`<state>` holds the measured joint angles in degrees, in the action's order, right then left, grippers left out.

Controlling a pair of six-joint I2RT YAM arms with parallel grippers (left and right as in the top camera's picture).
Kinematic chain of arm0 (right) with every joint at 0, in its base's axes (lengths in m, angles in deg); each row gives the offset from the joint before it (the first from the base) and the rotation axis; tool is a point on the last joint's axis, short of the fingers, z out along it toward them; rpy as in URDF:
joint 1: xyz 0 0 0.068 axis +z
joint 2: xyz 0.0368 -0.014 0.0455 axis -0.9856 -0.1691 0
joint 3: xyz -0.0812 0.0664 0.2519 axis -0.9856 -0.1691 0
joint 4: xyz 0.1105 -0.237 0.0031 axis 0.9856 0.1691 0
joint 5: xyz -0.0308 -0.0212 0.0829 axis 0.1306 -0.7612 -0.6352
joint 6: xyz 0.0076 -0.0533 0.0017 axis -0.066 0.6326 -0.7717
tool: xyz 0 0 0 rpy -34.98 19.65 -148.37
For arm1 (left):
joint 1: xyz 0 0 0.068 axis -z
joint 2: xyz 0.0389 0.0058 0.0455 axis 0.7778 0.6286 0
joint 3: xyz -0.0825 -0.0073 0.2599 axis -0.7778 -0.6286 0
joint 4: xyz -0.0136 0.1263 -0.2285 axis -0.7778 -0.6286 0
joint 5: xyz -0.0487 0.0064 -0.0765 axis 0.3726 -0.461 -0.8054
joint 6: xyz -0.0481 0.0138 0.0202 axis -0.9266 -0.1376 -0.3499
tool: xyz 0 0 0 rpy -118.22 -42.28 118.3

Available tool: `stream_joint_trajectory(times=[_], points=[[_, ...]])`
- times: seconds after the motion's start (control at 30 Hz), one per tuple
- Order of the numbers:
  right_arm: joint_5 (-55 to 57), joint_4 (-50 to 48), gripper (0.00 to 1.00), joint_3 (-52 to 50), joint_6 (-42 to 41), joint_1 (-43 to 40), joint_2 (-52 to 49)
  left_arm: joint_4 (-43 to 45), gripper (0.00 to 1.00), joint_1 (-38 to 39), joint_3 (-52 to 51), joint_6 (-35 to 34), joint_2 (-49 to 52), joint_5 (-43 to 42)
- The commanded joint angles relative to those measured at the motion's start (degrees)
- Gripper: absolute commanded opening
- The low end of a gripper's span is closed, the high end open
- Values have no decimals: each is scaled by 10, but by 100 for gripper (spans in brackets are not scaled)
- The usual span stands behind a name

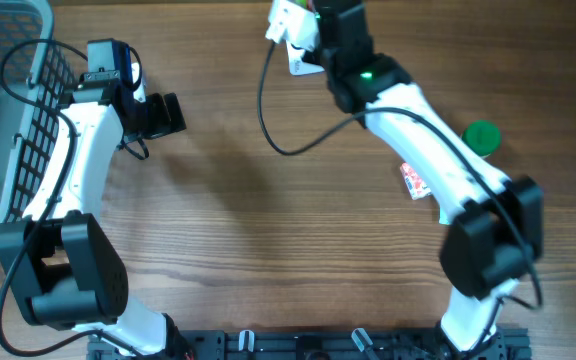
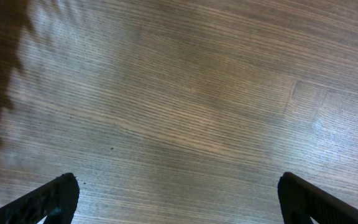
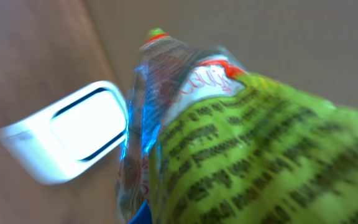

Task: Scan the item barcode
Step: 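Raise the Haribo bag with the right gripper to the white scanner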

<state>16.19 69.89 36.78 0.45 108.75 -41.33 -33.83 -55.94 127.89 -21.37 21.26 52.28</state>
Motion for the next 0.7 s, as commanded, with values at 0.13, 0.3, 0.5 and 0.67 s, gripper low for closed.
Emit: stream_joint_trajectory(times=[0.13, 0.3, 0.5, 0.67], points=[[60, -202, 4, 13, 138, 8, -111, 0, 100, -2, 5, 1, -2, 3], [67, -316, 4, 13, 140, 8, -156, 0, 100, -2, 5, 1, -2, 3], [65, -390, 4, 13, 147, 8, -191, 0, 100, -2, 5, 1, -2, 3], [53, -382, 4, 13, 62, 10, -198, 0, 100, -2, 5, 1, -2, 3]])
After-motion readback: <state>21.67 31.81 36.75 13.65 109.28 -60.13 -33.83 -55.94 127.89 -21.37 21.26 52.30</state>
